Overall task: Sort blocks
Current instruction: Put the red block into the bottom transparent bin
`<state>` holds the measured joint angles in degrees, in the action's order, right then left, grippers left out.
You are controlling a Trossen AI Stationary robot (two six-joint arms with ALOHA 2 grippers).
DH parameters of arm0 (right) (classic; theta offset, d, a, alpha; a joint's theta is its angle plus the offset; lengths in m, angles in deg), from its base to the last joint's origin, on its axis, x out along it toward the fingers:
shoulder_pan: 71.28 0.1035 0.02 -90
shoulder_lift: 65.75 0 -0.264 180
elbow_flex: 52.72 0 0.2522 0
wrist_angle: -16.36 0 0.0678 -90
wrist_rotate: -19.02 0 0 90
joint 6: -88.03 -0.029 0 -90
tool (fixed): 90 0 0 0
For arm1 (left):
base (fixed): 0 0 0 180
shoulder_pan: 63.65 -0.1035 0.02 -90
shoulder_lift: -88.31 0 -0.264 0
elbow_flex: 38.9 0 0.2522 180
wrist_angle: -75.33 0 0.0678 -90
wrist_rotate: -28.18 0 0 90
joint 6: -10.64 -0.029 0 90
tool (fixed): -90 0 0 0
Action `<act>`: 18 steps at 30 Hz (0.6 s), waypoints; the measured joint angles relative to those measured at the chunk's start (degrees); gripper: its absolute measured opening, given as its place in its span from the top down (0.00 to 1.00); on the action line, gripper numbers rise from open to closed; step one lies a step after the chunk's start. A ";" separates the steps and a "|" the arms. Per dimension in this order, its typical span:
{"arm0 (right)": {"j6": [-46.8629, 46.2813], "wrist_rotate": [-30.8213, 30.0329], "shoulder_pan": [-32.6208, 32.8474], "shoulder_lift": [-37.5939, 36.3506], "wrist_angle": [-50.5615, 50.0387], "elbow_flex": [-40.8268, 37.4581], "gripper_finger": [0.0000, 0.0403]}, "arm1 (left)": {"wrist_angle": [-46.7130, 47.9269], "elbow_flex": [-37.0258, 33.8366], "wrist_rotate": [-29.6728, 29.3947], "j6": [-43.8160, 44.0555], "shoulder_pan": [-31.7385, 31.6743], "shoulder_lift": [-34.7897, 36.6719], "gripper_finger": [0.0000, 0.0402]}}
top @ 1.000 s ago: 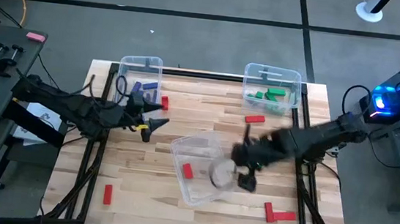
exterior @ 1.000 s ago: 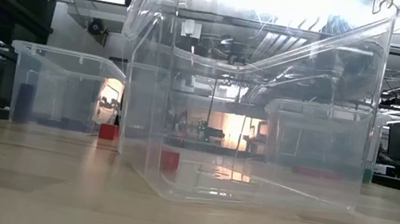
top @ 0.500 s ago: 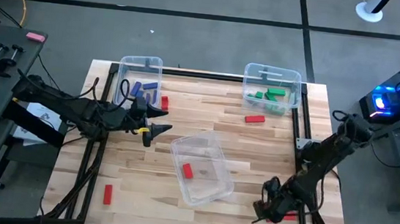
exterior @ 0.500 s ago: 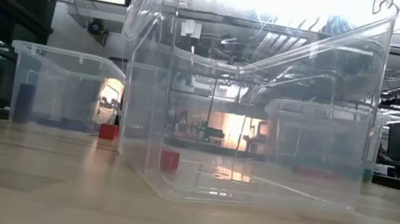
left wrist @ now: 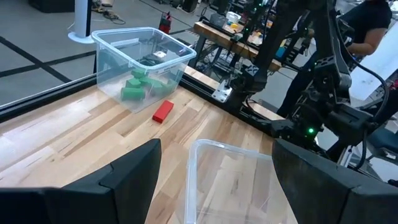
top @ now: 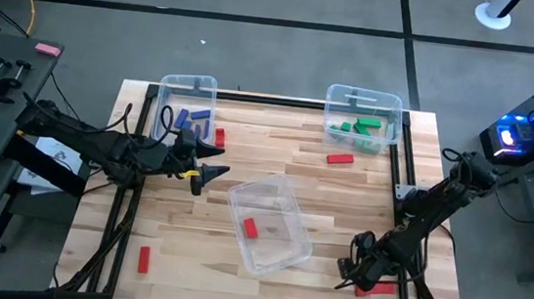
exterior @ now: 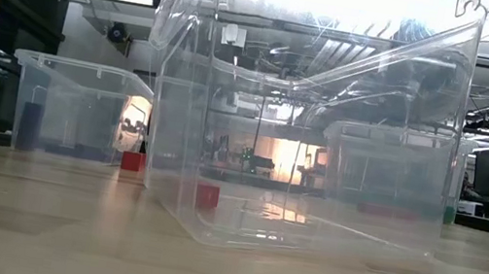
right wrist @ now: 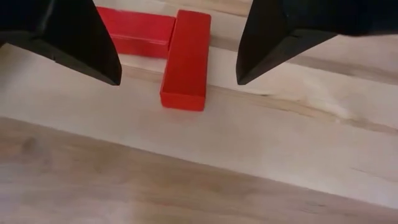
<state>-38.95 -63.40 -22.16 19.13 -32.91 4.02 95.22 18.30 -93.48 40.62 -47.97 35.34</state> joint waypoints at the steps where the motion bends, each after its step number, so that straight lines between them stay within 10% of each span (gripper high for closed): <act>1: 0.37 0.04 0.00 0.28 -0.11 0.00 0.24 | 0.00 0.00 0.00 0.00 -0.01 0.00 0.27; 18: 2.23 4.12 -0.95 6.00 4.63 0.13 0.58 | 0.02 0.00 -2.05 -0.09 0.00 0.00 0.27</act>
<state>-36.72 -59.28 -23.11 25.13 -28.28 4.15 95.24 18.30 -95.53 40.53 -47.97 35.34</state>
